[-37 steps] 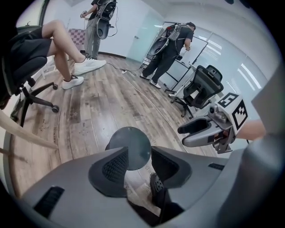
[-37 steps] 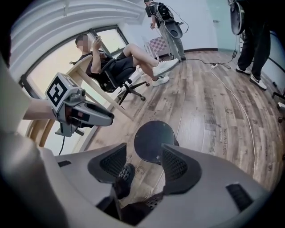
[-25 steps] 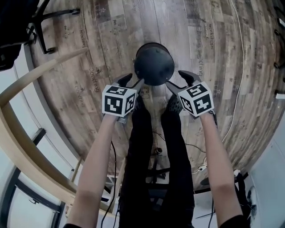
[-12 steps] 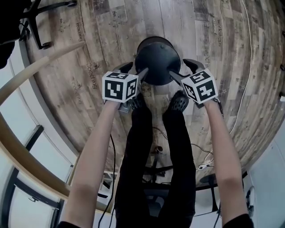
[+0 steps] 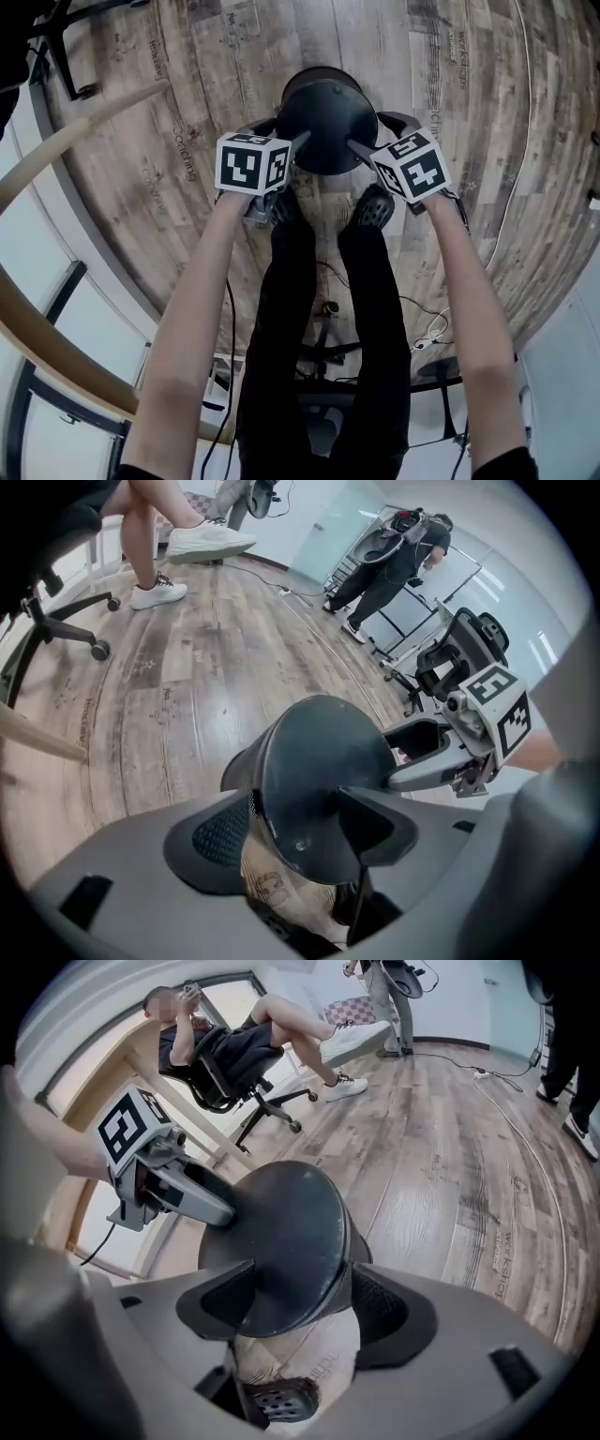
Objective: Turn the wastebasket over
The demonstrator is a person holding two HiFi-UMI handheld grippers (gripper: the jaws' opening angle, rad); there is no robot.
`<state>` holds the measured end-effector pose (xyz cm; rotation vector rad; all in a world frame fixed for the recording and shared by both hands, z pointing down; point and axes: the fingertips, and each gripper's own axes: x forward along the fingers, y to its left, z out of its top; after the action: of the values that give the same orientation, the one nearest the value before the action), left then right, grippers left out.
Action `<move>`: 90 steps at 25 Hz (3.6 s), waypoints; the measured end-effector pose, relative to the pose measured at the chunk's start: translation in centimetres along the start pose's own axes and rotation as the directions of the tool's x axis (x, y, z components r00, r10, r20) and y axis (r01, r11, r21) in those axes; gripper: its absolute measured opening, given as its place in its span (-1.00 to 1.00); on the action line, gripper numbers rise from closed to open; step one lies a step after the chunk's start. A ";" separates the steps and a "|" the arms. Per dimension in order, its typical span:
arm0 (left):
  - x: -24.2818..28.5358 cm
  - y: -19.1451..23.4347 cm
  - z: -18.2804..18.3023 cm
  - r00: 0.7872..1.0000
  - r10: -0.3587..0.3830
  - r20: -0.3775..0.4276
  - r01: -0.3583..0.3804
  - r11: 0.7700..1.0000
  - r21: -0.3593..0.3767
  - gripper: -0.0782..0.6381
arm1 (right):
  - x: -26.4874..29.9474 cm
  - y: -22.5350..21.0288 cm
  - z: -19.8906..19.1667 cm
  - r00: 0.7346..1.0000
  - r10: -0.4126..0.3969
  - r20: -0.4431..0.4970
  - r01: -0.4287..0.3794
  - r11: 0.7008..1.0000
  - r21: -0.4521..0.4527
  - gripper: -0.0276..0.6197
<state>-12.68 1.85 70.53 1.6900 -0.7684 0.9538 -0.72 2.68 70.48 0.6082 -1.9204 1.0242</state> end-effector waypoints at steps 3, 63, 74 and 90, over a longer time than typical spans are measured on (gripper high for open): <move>0.1 0.2 -0.2 1.000 -0.021 -0.006 0.021 1.000 -0.019 0.08 | 0.2 0.0 -0.1 1.000 0.003 -0.013 -0.003 1.000 0.004 0.04; -1.8 -2.1 -1.2 0.999 -0.044 -0.032 0.045 0.999 0.029 -0.03 | -3.2 -0.1 -0.7 0.999 -0.025 0.023 0.022 0.994 0.102 -0.20; -1.5 -4.0 -7.2 0.991 -0.121 -0.063 0.117 0.991 -0.060 -0.04 | -3.1 2.5 -5.8 0.998 0.059 -0.039 -0.052 0.984 0.171 -0.20; 1.9 -4.1 -12.2 0.992 -0.088 -0.087 0.091 0.995 0.035 -0.05 | 0.3 3.1 -11.7 0.996 0.007 -0.087 0.004 0.992 0.126 -0.20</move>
<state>-11.10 14.64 72.58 1.6917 -0.6164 0.9775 2.18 14.15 72.92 0.6232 -1.7907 1.1603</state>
